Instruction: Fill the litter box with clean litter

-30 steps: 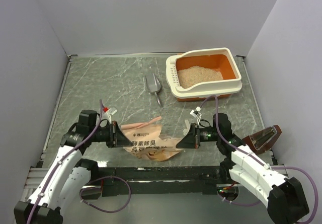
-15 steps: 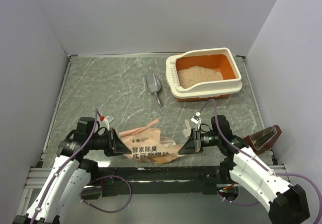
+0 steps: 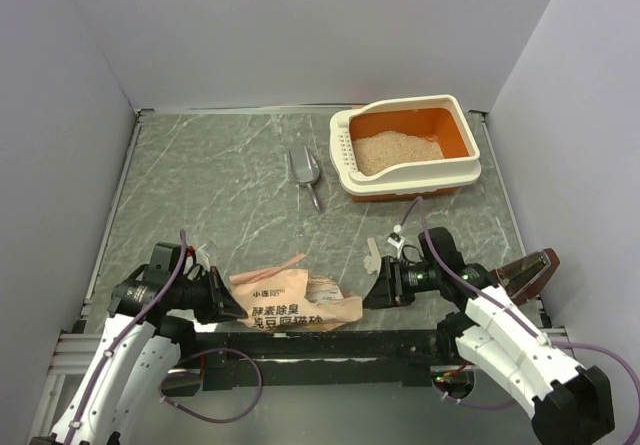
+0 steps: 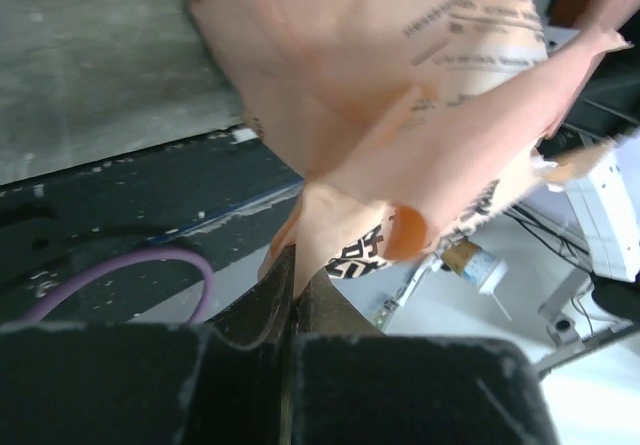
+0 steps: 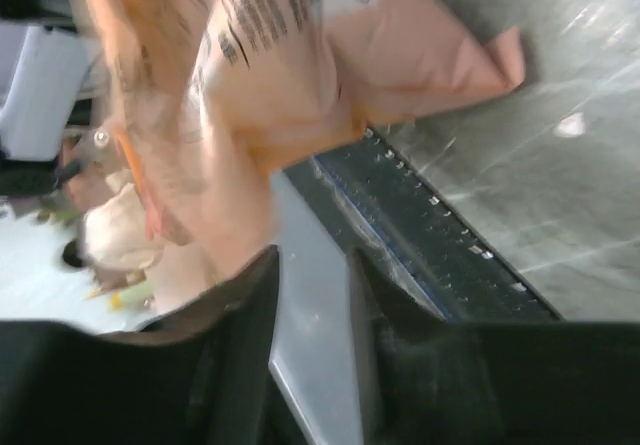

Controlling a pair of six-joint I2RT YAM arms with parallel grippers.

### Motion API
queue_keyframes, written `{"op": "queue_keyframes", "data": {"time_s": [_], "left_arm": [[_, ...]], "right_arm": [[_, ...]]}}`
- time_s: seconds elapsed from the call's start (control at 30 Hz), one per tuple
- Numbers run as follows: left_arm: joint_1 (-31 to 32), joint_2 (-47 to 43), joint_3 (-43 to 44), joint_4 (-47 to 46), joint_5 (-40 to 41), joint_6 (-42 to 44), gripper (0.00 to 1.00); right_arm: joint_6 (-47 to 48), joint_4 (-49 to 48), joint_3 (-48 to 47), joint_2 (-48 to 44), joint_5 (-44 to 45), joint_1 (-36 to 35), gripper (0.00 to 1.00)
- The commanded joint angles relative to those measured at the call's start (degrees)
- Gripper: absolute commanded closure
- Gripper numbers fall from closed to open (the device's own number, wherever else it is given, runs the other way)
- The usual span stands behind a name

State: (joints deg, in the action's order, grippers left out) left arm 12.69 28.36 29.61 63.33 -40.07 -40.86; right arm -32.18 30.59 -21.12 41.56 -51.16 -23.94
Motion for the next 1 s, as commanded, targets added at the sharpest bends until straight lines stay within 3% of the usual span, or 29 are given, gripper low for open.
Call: {"op": "queue_keyframes", "data": {"time_s": [0.0, 0.23, 0.43, 0.63, 0.77, 0.97], "left_arm": [[-0.6, 0.7, 0.7, 4.3, 7.5, 1.0, 0.99], [-0.2, 2.7, 2.7, 3.2, 7.6, 0.8, 0.99], [0.1, 4.9, 5.4, 2.4, 8.3, 0.8, 0.99], [0.1, 5.3, 6.4, 2.5, 8.9, 1.0, 0.99], [0.1, 5.2, 6.4, 2.7, 9.3, 1.0, 0.99], [0.5, 4.7, 5.4, 2.9, 9.4, 1.0, 0.99]], "right_arm": [[5.3, 5.4, -6.9, -4.1, 11.2, -0.7, 0.47], [14.3, 7.3, -25.2, -4.2, 27.0, -10.6, 0.46], [21.8, 8.4, -36.8, 5.5, 33.1, -25.1, 0.47], [31.0, 9.8, -41.4, 13.6, 35.5, -36.7, 0.44], [35.6, 7.1, -41.7, 17.1, 42.5, -47.0, 0.41], [40.6, 2.7, -41.0, 18.7, 49.9, -55.7, 0.38]]}}
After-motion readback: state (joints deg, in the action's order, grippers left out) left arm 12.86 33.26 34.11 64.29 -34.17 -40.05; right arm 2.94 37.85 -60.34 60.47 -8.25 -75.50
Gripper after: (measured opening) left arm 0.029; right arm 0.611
